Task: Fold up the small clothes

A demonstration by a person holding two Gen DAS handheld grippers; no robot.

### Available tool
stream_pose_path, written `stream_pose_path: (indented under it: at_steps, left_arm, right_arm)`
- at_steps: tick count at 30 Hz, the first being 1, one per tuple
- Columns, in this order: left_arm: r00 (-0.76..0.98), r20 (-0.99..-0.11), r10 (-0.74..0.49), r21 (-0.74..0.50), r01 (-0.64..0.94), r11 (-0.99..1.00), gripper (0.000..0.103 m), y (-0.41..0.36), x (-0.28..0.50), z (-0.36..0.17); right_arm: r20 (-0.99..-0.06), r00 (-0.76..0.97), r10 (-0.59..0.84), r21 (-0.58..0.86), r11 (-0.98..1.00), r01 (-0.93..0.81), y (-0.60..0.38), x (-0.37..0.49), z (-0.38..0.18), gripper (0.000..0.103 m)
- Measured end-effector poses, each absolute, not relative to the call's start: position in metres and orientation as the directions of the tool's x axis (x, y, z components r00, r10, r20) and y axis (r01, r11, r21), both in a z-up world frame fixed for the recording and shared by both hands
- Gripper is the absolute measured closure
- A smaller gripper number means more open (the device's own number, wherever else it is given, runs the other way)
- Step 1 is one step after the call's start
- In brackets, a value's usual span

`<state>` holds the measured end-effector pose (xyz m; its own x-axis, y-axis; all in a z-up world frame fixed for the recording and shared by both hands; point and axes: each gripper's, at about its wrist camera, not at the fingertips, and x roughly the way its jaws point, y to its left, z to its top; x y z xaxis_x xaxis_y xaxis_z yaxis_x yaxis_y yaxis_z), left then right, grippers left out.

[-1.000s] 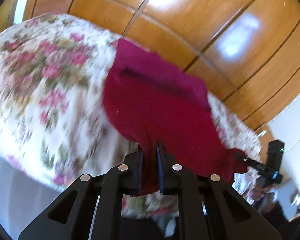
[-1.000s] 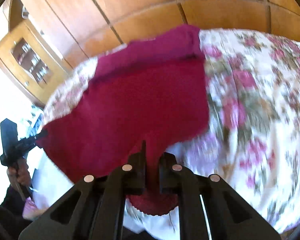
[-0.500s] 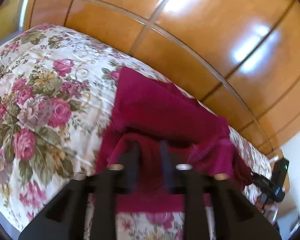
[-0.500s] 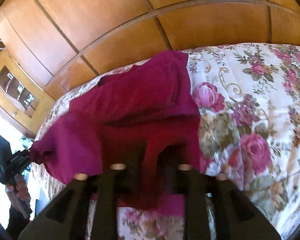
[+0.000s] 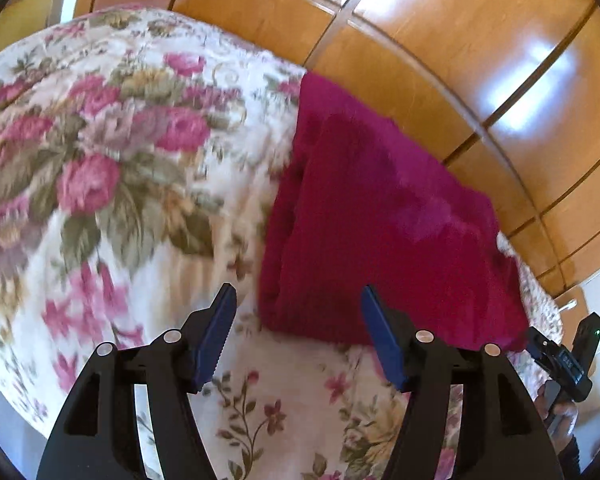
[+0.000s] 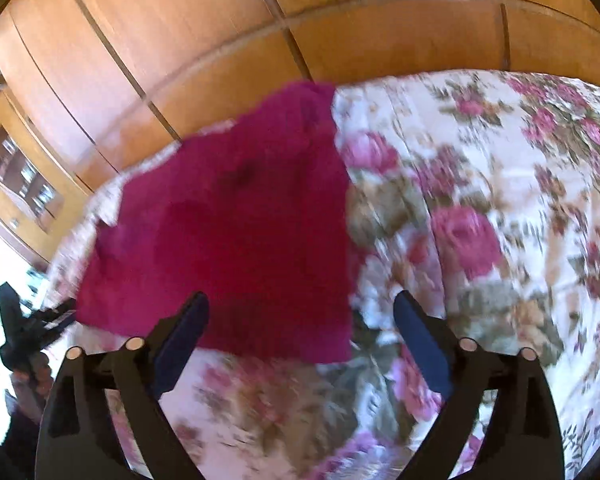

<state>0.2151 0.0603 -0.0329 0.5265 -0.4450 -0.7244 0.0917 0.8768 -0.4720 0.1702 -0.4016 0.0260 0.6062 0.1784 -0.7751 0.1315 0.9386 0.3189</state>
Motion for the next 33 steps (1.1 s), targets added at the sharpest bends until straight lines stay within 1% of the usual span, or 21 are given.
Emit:
stream_pose_path:
  at_steps: [1, 2, 3, 4, 6, 7, 8, 11, 17, 22, 25, 29, 31, 32, 33]
  left_arm:
    - [0.531, -0.722, -0.444, -0.470, 0.094, 0.877, 0.040, 0.059, 0.214, -0.034]
    - [0.537, -0.720, -0.440, -0.463, 0.099, 0.881, 0.040, 0.055, 0.213, -0.035]
    - [0.537, -0.721, -0.438, -0.456, 0.107, 0.883, 0.050, 0.053, 0.213, -0.036]
    - [0.527, -0.733, -0.430, -0.440, 0.113, 0.891, 0.067, 0.048, 0.217, -0.038]
    - [0.518, -0.757, -0.399, -0.410, 0.100, 0.907, 0.078, 0.044, 0.221, -0.041]
    - [0.518, -0.753, -0.406, -0.420, 0.098, 0.902, 0.081, 0.045, 0.221, -0.042]
    - [0.518, -0.752, -0.408, -0.424, 0.093, 0.901, 0.082, 0.046, 0.220, -0.043]
    - [0.519, -0.746, -0.417, -0.434, 0.098, 0.896, 0.085, 0.051, 0.212, -0.040]
    - [0.514, -0.734, -0.444, -0.454, 0.116, 0.884, 0.086, 0.059, 0.176, -0.028]
    - [0.482, -0.745, -0.461, -0.468, 0.115, 0.876, 0.086, 0.070, 0.121, -0.025]
    - [0.467, -0.758, -0.456, -0.463, 0.108, 0.880, 0.086, 0.074, 0.084, -0.025]
    - [0.455, -0.781, -0.427, -0.431, 0.101, 0.897, 0.084, 0.074, 0.064, -0.026]
    - [0.465, -0.791, -0.398, -0.404, 0.092, 0.910, 0.078, 0.075, 0.066, -0.023]
    - [0.474, -0.789, -0.390, -0.397, 0.090, 0.913, 0.073, 0.076, 0.069, -0.021]
    - [0.497, -0.781, -0.377, -0.385, 0.092, 0.918, 0.067, 0.077, 0.073, -0.016]
  right_arm:
    - [-0.780, 0.602, 0.170, 0.310, 0.941, 0.137, -0.401, 0.172, 0.021, 0.028]
    - [-0.784, 0.597, 0.171, 0.313, 0.939, 0.143, -0.401, 0.175, 0.017, 0.036]
    - [-0.786, 0.593, 0.175, 0.320, 0.936, 0.147, -0.400, 0.178, 0.013, 0.045]
    - [-0.786, 0.595, 0.170, 0.315, 0.938, 0.148, -0.398, 0.181, 0.012, 0.048]
    - [-0.786, 0.596, 0.166, 0.300, 0.945, 0.132, -0.393, 0.182, 0.013, 0.066]
    - [-0.788, 0.593, 0.168, 0.298, 0.946, 0.128, -0.391, 0.184, 0.013, 0.071]
    - [-0.785, 0.591, 0.186, 0.307, 0.945, 0.111, -0.388, 0.182, 0.016, 0.079]
    - [-0.780, 0.592, 0.203, 0.319, 0.943, 0.096, -0.386, 0.173, 0.022, 0.083]
    - [-0.773, 0.582, 0.252, 0.351, 0.934, 0.062, -0.381, 0.141, 0.031, 0.083]
    - [-0.799, 0.526, 0.291, 0.364, 0.931, 0.038, -0.378, 0.089, 0.028, 0.083]
    - [-0.820, 0.482, 0.308, 0.365, 0.931, 0.025, -0.375, 0.055, 0.025, 0.083]
    - [-0.843, 0.435, 0.316, 0.356, 0.934, 0.011, -0.369, 0.033, 0.021, 0.082]
    - [-0.846, 0.434, 0.309, 0.352, 0.936, 0.020, -0.370, 0.036, 0.023, 0.068]
    - [-0.847, 0.436, 0.305, 0.353, 0.935, 0.033, -0.373, 0.038, 0.023, 0.056]
    - [-0.843, 0.448, 0.297, 0.353, 0.935, 0.045, -0.375, 0.041, 0.024, 0.050]
